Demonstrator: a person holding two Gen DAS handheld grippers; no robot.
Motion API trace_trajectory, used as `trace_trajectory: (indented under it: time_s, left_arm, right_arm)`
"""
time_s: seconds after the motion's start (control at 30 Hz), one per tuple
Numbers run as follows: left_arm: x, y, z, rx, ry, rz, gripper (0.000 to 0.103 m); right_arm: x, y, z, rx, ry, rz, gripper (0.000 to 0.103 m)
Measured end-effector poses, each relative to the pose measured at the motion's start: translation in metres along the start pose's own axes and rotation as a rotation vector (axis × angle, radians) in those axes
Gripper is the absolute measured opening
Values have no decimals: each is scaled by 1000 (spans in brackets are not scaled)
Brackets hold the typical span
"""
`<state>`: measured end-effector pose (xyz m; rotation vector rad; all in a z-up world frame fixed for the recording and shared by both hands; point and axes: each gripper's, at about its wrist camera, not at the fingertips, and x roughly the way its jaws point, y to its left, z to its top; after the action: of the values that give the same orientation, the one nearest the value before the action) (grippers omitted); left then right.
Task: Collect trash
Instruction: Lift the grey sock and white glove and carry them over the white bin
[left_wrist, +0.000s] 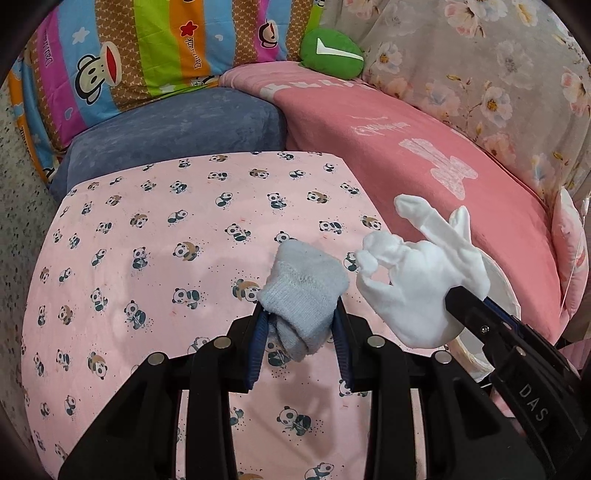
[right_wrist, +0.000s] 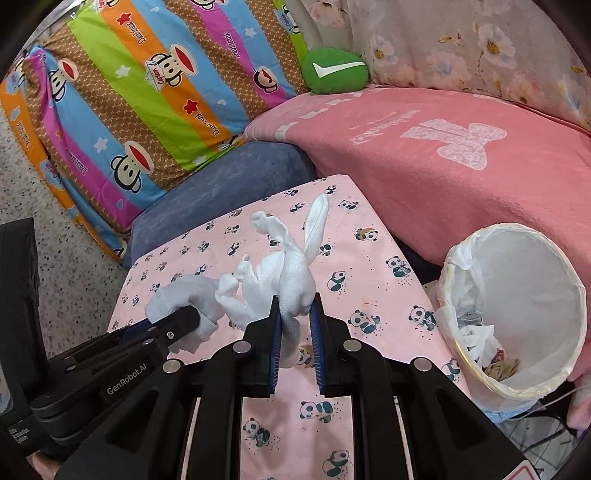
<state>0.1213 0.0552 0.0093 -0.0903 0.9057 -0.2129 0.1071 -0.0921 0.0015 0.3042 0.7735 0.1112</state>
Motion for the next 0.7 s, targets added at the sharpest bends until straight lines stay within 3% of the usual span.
trace_trajectory:
  time_s: [0.7]
  left_arm:
    - [-14,-41,-14,72,-16,-12,31]
  right_arm:
    - [-43,-37,-6,41,-59,-21,16]
